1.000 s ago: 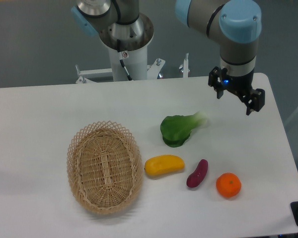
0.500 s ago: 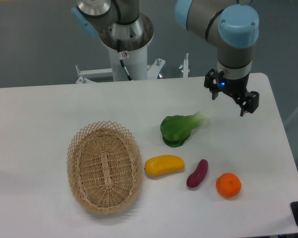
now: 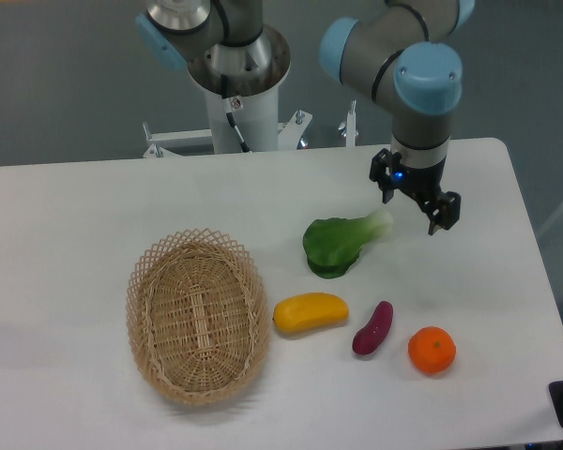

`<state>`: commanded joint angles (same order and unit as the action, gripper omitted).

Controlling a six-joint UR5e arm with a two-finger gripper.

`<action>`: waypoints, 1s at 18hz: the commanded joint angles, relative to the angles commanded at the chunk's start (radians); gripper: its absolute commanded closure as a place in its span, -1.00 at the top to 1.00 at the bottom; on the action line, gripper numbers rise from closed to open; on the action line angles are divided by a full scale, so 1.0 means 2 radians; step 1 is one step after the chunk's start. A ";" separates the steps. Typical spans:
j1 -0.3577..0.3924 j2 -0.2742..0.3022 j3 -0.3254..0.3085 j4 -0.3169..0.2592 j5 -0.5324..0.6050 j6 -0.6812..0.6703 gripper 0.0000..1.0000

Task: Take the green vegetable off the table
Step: 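Move the open gripper down toward the green bok choy's stem, then close the gripper on the bok choy stem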

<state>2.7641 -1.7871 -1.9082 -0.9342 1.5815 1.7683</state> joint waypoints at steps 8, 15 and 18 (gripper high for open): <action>-0.008 -0.030 -0.021 0.016 0.005 0.031 1.00; -0.011 -0.032 -0.050 0.049 0.012 0.057 1.00; -0.010 -0.031 -0.059 0.048 0.024 0.058 1.00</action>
<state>2.7443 -1.8485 -2.0263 -0.8376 1.6290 1.8837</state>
